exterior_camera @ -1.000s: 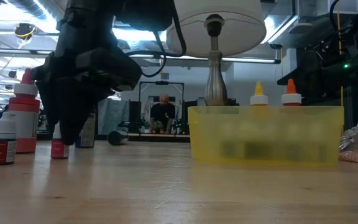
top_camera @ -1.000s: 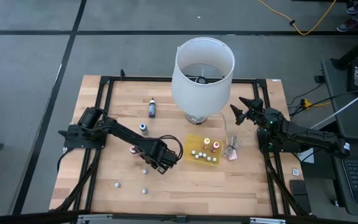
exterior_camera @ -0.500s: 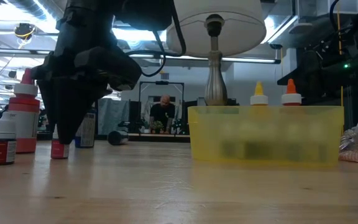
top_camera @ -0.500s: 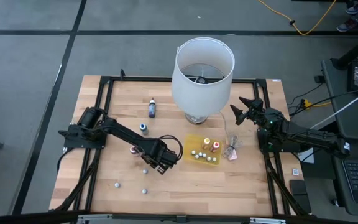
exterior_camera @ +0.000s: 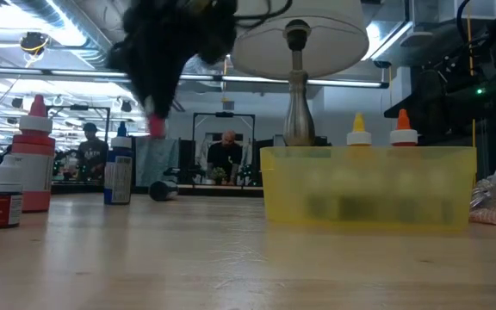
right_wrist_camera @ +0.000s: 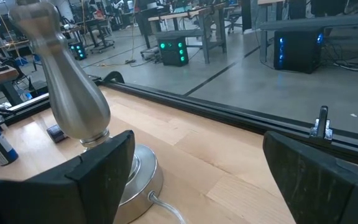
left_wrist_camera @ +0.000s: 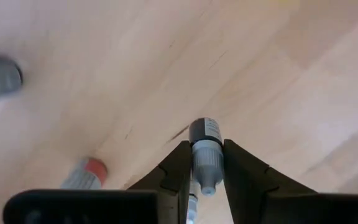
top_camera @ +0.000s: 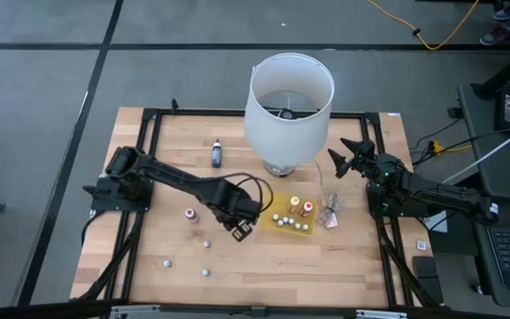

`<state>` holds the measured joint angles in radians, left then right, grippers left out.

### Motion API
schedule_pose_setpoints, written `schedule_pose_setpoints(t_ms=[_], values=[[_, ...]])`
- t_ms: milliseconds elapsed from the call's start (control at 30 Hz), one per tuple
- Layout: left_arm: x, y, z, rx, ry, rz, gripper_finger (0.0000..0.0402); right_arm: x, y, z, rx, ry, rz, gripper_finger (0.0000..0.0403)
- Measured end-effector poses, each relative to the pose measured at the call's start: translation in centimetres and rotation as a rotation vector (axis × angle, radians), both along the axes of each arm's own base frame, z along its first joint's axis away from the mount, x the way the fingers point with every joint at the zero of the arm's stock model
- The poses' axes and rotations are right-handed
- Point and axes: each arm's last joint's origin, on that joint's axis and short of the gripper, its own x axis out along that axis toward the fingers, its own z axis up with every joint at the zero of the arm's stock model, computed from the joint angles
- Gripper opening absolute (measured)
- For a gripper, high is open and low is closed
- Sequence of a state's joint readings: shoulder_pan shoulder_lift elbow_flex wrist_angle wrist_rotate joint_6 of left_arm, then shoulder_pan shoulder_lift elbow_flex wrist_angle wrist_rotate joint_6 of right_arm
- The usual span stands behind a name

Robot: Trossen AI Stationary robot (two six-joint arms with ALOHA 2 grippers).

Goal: Pick & Place food coloring
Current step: Put the pink food coloring bottle into the yellow bin

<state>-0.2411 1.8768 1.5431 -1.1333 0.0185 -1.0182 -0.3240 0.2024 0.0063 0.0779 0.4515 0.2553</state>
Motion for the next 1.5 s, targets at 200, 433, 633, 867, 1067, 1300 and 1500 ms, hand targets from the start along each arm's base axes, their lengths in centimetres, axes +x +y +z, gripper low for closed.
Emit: schedule_pose_setpoints(t_ms=[200, 433, 633, 867, 1067, 1300, 1500], values=[[1.4, 1.3, 2.7, -0.001, -0.094, -0.084, 0.0071, 0.0, 0.0, 0.0, -0.001, 0.001, 0.000, 0.0355], [3.3, 2.5, 4.3, 0.016, -0.098, -0.140, 0.0071, 0.0, 0.0, 0.0, 0.000, 0.000, 0.000, 0.0355], [5.6, 2.7, 4.1, 0.017, -0.051, -0.124, 0.0071, 0.0, 0.0, 0.0, 0.000, 0.000, 0.000, 0.0355], [8.5, 2.3, 3.8, -0.016, -0.070, -0.075, 0.0070, 0.0, 0.0, 0.0, 0.000, 0.000, 0.000, 0.0355], [10.6, 2.0, 3.5, -0.030, -0.118, -0.014, 0.0071, 0.0, 0.0, 0.0, 0.000, 0.001, 0.000, 0.0355], [11.9, 2.5, 2.5, -0.036, -0.147, 0.059, 0.0071, 0.0, 0.0, 0.0, 0.000, 0.001, 0.000, 0.0355], [12.6, 2.5, 1.6, -0.043, -0.162, 0.086, 0.0070, 0.0, 0.0, 0.0, 0.000, 0.001, 0.000, 0.0355]])
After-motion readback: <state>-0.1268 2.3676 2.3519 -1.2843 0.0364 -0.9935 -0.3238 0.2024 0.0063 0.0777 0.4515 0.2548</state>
